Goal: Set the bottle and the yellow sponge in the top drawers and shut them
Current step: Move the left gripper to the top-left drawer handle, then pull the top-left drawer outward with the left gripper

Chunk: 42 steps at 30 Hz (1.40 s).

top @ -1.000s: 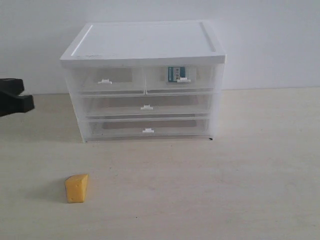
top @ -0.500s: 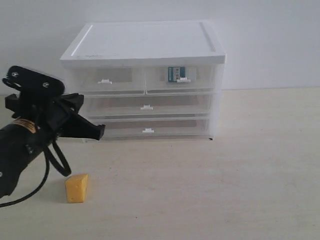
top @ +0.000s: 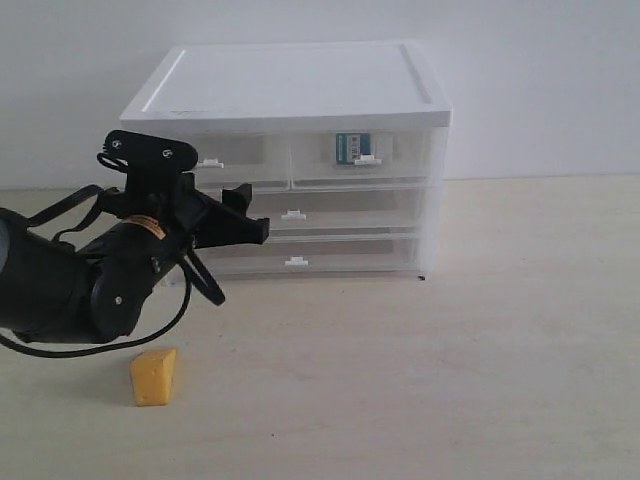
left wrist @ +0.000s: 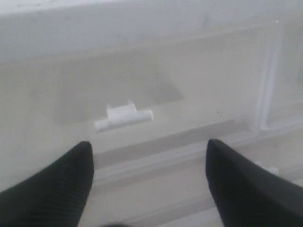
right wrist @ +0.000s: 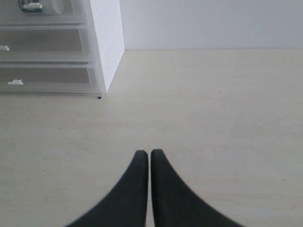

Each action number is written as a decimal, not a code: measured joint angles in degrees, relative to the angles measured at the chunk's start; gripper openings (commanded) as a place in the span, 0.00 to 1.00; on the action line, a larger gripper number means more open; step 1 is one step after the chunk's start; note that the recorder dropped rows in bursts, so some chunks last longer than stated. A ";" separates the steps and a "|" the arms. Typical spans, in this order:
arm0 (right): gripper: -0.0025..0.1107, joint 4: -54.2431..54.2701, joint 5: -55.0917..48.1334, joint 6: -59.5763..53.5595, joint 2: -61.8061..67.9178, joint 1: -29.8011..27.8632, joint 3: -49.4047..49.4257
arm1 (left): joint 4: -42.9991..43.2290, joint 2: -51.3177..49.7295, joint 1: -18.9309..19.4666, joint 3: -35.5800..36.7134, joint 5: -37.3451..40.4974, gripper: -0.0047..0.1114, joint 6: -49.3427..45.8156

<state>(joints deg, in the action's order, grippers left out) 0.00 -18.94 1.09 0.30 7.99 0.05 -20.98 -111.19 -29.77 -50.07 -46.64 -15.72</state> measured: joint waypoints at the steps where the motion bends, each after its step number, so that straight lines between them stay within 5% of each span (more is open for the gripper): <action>1: 0.02 0.00 0.00 0.00 0.00 0.00 0.00 | -0.54 -0.47 0.00 -0.59 0.00 0.57 0.00; 14: 0.02 0.00 0.00 0.00 0.00 0.00 0.00 | -6.31 -2.77 -2.21 -2.75 -2.76 0.57 -0.24; 20: 0.02 0.00 0.00 0.00 0.00 0.00 0.00 | -10.33 -2.17 -3.32 2.09 -3.84 0.57 0.03; 28: 0.02 0.00 0.00 0.08 0.00 0.00 0.00 | -6.99 0.16 -3.32 4.54 -12.17 0.57 1.52; 42: 0.02 0.00 0.00 0.08 0.00 0.00 0.00 | -5.19 -0.25 -3.32 1.49 -14.67 0.57 1.65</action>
<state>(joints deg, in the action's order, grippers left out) 0.00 -18.94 1.18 0.30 7.99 0.05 -26.18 -111.45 -33.08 -48.57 -61.30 -14.06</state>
